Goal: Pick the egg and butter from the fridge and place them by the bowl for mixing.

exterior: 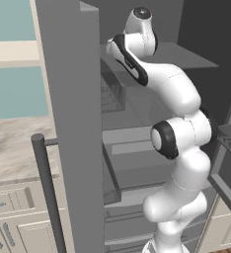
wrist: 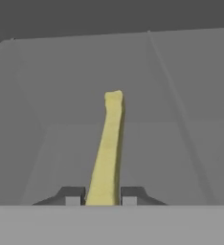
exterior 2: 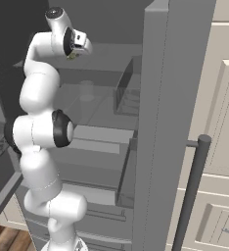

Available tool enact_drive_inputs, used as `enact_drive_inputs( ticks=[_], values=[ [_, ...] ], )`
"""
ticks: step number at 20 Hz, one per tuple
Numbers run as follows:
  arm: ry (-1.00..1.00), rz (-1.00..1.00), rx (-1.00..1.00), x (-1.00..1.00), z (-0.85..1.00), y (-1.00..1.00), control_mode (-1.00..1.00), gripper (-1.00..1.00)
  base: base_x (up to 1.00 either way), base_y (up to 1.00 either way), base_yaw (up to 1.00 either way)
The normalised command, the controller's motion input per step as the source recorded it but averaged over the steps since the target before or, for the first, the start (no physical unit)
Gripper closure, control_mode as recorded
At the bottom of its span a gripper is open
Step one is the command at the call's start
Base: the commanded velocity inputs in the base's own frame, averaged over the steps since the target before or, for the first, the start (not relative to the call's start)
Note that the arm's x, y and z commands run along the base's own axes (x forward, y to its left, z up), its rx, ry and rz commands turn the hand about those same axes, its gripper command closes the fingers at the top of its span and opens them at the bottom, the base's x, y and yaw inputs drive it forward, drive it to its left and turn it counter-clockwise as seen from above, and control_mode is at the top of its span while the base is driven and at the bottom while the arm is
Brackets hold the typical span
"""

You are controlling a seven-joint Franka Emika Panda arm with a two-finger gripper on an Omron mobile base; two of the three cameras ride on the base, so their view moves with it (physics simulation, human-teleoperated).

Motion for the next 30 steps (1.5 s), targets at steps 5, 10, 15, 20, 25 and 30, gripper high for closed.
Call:
enact_drive_inputs(
  ticks=[5, 10, 15, 20, 25, 30],
  values=[
    [0.03, 0.0, 0.0, -0.01, -0.2, 0.0, -1.0, 1.0, 0.0, 0.0, 0.0],
    [-0.17, 0.0, 0.01, -0.26, -0.02, -0.16, -1.0, 1.0, 0.0, 0.0, 0.0],
    [-0.25, 0.0, 0.03, -0.47, 0.0, -0.24, -1.0, 1.0, 0.0, 0.0, 0.0],
    [-0.15, 0.0, 0.01, -0.59, 0.0, -0.31, -1.0, 1.0, 0.0, 0.0, 0.0],
    [-0.03, -0.05, 0.0, -0.97, 0.0, -0.48, -1.0, 1.0, 0.0, 0.0, 0.0],
    [0.01, -0.05, 0.0, -1.0, 0.0, -0.35, -1.0, 1.0, 0.0, 0.0, 0.0]
  ],
)
